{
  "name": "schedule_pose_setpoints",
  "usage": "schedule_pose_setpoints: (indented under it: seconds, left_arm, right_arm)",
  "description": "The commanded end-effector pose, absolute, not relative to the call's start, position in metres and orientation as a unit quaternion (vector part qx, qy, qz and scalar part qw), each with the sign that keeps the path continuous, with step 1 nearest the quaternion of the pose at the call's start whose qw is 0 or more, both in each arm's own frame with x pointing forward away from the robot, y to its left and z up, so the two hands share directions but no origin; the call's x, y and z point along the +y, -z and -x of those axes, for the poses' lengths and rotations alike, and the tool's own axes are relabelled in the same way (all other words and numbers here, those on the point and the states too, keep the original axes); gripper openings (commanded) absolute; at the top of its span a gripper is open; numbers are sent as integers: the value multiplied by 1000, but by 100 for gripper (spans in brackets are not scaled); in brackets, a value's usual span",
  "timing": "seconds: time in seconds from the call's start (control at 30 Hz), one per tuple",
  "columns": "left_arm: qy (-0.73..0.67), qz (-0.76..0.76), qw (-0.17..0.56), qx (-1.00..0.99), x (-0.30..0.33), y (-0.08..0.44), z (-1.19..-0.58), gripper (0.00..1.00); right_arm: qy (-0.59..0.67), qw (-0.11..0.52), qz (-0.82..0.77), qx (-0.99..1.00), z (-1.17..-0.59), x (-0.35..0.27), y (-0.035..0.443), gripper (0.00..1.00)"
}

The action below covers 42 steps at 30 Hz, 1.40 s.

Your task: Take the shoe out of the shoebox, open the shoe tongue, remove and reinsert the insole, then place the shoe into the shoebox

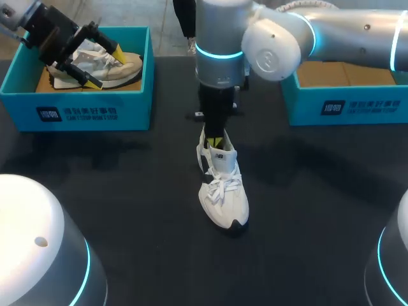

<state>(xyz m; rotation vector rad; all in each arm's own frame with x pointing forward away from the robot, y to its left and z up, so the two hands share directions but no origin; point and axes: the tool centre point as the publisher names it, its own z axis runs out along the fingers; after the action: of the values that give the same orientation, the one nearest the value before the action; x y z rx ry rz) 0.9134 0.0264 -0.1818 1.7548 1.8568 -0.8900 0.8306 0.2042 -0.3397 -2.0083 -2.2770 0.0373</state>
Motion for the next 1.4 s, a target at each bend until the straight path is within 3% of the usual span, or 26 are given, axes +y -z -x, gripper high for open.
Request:
schedule_pose_setpoints:
  seconds: [0.03, 1.4]
  left_arm:
    - [320, -634, 216, 670, 26, 181, -913, 100]
    - [320, -634, 216, 670, 26, 181, -913, 100]
  right_arm:
    - [-15, 52, 660, -749, -833, 205, 338, 0]
    - [-127, 59, 703, -697, -796, 195, 327, 0]
